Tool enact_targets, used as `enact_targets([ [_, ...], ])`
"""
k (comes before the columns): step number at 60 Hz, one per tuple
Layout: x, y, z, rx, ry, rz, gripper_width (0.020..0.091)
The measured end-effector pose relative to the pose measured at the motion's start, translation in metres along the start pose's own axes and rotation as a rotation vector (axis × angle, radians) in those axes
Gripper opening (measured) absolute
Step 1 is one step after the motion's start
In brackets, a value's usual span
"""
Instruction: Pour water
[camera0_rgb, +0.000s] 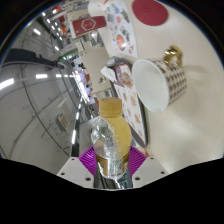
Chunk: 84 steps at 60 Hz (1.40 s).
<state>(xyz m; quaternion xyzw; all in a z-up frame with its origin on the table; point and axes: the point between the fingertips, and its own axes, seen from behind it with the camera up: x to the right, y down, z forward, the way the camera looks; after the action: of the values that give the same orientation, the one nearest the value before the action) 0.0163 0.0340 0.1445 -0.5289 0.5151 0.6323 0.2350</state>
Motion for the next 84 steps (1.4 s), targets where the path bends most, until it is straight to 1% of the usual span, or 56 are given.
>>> enact_targets([
  [1, -0.001, 0.010, -0.017, -0.009, 0.007, -0.032, 0.0372],
  [2, -0.006, -0.002, 0.003, -0.010, 0.021, -0.079, 0.0373],
  [6, -0.024, -0.008, 0.003, -0.013, 0.056, -0.293, 0.0372],
  [8, -0.036, -0.007, -0.008, -0.011, 0.071, -0.423, 0.0373],
  [9, -0.044, -0.002, -0.026, -0.007, 0.075, -0.486, 0.0373],
  [10, -0.052, -0.008, -0.019, 0.002, 0.088, -0.562, 0.0372],
  [14, -0.074, -0.030, -0.016, 0.047, 0.118, -0.844, 0.0374],
  [18, -0.105, -0.049, -0.035, 0.105, 0.143, -1.099, 0.0372],
  [26, -0.140, -0.108, -0.071, 0.261, 0.234, -1.456, 0.0374],
  [29, -0.137, -0.141, -0.080, 0.304, 0.291, -1.568, 0.0372],
  [33, -0.121, -0.179, -0.093, 0.334, 0.383, -1.670, 0.0372],
  [34, -0.119, -0.179, -0.100, 0.339, 0.409, -1.689, 0.0372],
  [40, -0.084, -0.228, -0.111, 0.322, 0.531, -1.747, 0.0373],
  [43, -0.056, -0.238, -0.114, 0.306, 0.583, -1.778, 0.0372],
  [46, -0.045, -0.253, -0.120, 0.280, 0.616, -1.792, 0.0373],
  [50, -0.020, -0.259, -0.120, 0.249, 0.650, -1.806, 0.0372],
  [53, -0.011, -0.264, -0.125, 0.249, 0.653, -1.799, 0.0373],
  [57, 0.007, -0.269, -0.128, 0.227, 0.671, -1.770, 0.0378],
  [58, 0.011, -0.270, -0.131, 0.228, 0.678, -1.766, 0.0394],
  [60, 0.007, -0.270, -0.128, 0.264, 0.645, -1.777, 0.0384],
  [65, 0.007, -0.268, -0.133, 0.283, 0.629, -1.772, 0.0413],
  [67, 0.007, -0.268, -0.132, 0.286, 0.625, -1.768, 0.0414],
  [72, 0.008, -0.268, -0.131, 0.278, 0.636, -1.757, 0.0484],
  [75, 0.011, -0.268, -0.135, 0.264, 0.671, -1.738, 0.0535],
  [76, 0.013, -0.268, -0.137, 0.257, 0.683, -1.732, 0.0575],
  [77, 0.014, -0.267, -0.138, 0.250, 0.695, -1.726, 0.0631],
  [80, 0.019, -0.265, -0.145, 0.230, 0.734, -1.704, 0.0850],
  [81, 0.021, -0.264, -0.148, 0.225, 0.747, -1.696, 0.0864],
  [83, 0.022, -0.256, -0.157, 0.215, 0.773, -1.686, 0.0837],
  [84, 0.022, -0.253, -0.161, 0.217, 0.786, -1.683, 0.0836],
])
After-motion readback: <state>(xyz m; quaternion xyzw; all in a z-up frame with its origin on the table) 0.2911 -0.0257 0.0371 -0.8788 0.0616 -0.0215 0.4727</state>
